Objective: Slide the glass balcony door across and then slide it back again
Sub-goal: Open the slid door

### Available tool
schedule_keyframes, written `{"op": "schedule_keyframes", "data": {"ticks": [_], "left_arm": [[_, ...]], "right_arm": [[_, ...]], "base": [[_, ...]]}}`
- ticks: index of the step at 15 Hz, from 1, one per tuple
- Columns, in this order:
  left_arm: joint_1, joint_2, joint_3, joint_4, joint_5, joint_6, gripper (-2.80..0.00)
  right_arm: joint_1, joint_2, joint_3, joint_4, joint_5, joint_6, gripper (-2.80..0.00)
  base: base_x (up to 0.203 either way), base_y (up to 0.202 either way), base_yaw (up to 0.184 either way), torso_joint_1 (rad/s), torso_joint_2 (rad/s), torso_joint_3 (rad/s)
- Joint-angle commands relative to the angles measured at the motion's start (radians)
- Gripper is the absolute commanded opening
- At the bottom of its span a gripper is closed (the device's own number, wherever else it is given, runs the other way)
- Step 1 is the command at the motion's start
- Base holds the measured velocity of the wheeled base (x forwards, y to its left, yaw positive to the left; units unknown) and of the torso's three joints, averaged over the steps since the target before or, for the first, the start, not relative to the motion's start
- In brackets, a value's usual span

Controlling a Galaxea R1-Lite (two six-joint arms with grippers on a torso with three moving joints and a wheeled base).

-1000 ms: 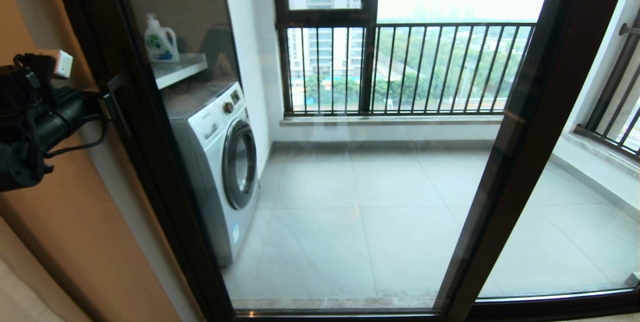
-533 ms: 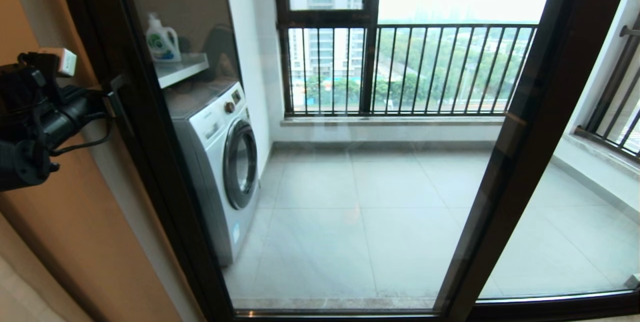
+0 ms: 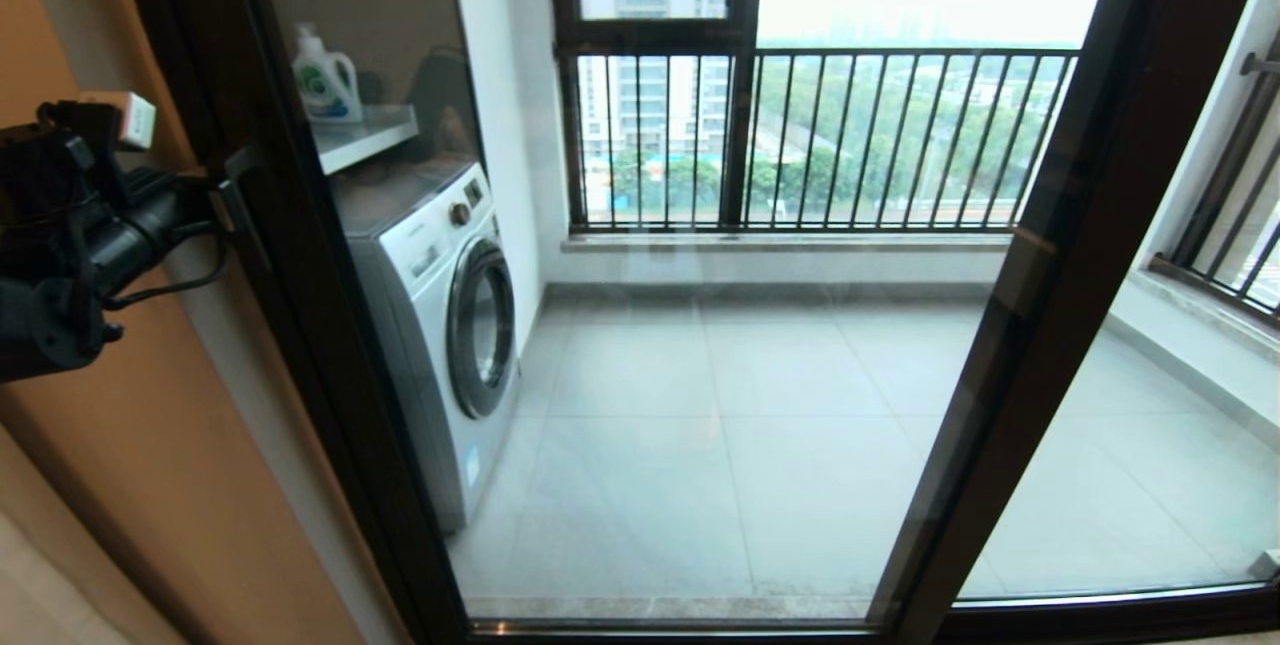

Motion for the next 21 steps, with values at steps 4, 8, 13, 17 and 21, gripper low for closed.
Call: {"op": "schedule_keyframes", "data": {"ticks": [4, 8, 13, 17, 21], "left_arm": [[-0.076, -0.016, 0.009, -0.006, 0.014, 0.001, -2.8], [-0.09, -0.016, 0.011, -0.006, 0.027, 0.001, -2.8], [-0.164, -0.018, 0.008, -0.009, 0.053, 0.001, -2.8], [-0.286, -0.004, 0.006, -0.008, 0.089, 0.001, -2.8], [-0.37, 0.012, -0.012, -0.003, 0.122, 0.002, -2.8]], "right_arm": [[0.0, 0.001, 0.012, -0.001, 0.0, 0.0, -2.8], [0.0, 0.001, 0.012, -0.001, 0.0, 0.0, -2.8], [0.0, 0.001, 0.012, 0.0, 0.0, 0.0, -2.8], [0.0, 0.001, 0.012, 0.0, 0.0, 0.0, -2.8], [-0.001, 0.001, 0.012, -0.001, 0.0, 0.0, -2.8]], "base": [[0.0, 0.0, 0.0, 0.0, 0.0, 0.0], [0.0, 0.0, 0.0, 0.0, 0.0, 0.0], [0.0, 0.0, 0.0, 0.0, 0.0, 0.0], [0.0, 0.0, 0.0, 0.0, 0.0, 0.0], [0.0, 0.0, 0.0, 0.0, 0.0, 0.0]]}}
